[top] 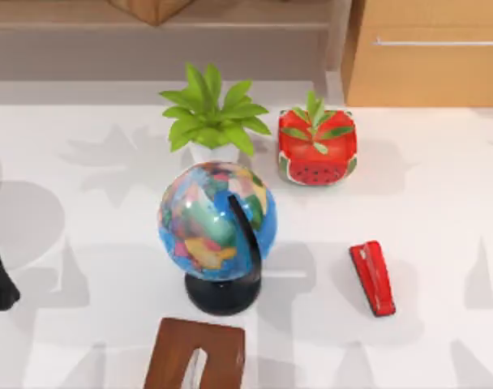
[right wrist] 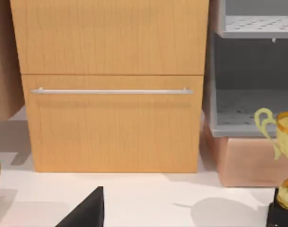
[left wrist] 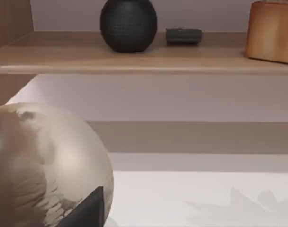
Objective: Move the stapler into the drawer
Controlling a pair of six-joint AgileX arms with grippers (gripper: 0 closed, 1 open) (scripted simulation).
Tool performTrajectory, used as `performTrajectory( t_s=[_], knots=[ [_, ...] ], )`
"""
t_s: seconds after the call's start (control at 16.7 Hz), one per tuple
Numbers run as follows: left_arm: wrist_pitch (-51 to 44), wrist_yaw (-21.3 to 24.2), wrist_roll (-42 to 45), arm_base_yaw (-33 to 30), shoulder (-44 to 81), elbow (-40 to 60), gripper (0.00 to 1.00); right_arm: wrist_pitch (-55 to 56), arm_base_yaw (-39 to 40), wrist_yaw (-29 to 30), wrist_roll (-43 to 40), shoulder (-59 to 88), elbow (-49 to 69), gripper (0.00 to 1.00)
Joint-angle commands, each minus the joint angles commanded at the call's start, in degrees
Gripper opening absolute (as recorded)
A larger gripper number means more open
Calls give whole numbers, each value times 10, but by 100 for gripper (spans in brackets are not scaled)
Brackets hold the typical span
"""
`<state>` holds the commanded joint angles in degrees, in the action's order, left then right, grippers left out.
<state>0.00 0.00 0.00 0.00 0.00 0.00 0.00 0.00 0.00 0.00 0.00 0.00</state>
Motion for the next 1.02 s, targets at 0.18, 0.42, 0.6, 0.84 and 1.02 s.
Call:
performTrajectory(
  t_s=[0.18,0.42,0.6,0.84,1.02],
  knots=[
    [0,0,0,0,0,0,100,3,0,0,-4,5,3,100],
    [0,0,0,0,0,0,100,51,5,3,-66,80,39,100],
    [0,0,0,0,0,0,100,117,13,8,-152,186,90,100],
    [0,0,0,0,0,0,100,231,26,20,-299,376,176,100],
    [0,0,0,0,0,0,100,329,38,33,-421,543,249,100]
  ],
)
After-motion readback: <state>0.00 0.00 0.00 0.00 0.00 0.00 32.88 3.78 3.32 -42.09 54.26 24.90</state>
